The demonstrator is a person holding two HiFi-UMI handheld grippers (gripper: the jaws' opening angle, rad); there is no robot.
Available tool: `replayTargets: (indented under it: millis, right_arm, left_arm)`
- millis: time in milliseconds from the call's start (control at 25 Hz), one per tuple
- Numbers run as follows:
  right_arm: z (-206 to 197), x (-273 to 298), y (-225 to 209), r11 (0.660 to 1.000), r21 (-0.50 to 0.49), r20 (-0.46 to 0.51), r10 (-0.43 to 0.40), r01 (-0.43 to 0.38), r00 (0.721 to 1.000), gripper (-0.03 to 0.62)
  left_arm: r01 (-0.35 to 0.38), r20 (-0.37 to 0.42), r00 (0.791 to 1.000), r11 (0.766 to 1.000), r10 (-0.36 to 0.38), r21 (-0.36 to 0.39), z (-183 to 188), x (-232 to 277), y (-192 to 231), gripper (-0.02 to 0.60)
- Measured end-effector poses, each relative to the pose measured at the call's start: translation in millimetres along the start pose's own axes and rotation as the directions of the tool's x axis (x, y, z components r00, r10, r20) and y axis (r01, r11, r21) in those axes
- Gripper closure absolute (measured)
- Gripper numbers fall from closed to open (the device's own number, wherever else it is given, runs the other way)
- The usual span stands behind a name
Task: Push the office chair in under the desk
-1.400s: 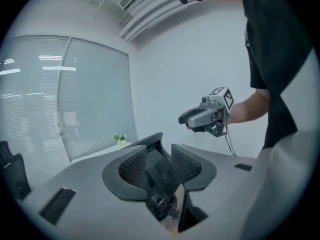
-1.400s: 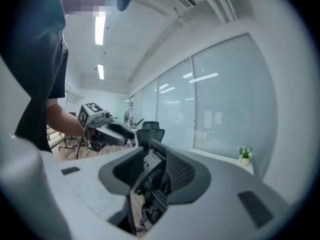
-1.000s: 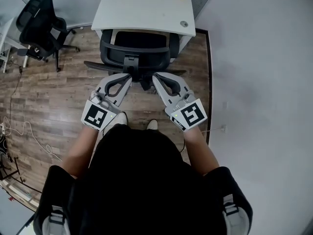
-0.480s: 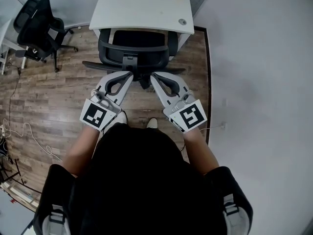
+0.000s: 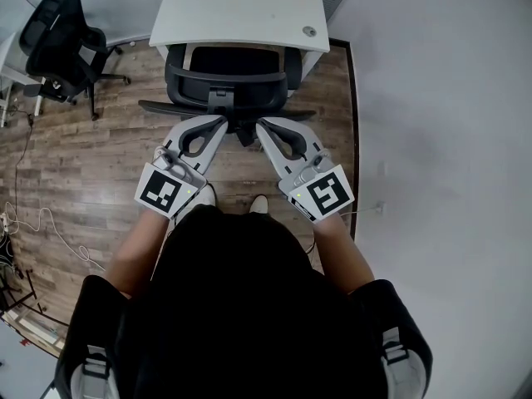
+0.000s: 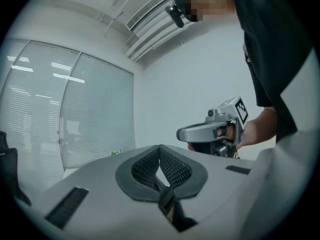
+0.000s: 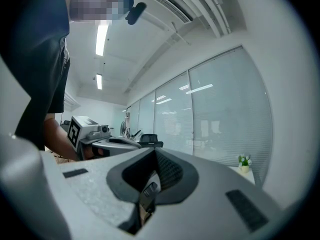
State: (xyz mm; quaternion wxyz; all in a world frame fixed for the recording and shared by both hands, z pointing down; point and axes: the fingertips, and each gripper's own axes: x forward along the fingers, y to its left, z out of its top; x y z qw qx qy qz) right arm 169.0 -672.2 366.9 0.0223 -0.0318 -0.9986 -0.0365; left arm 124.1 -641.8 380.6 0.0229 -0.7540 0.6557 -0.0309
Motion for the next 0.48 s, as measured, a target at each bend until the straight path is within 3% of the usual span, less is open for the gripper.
replayTargets:
  millis: [480]
  right_arm:
    - [0.4,1.8,8.4,1.0,-0.003,-0.007,-0.001,0.001,1.0,0.591]
  left_arm:
    - [0.0,-0.001,1.0,1.0,0.0,0.018,-1.3,-10.5,-1.6,0.586]
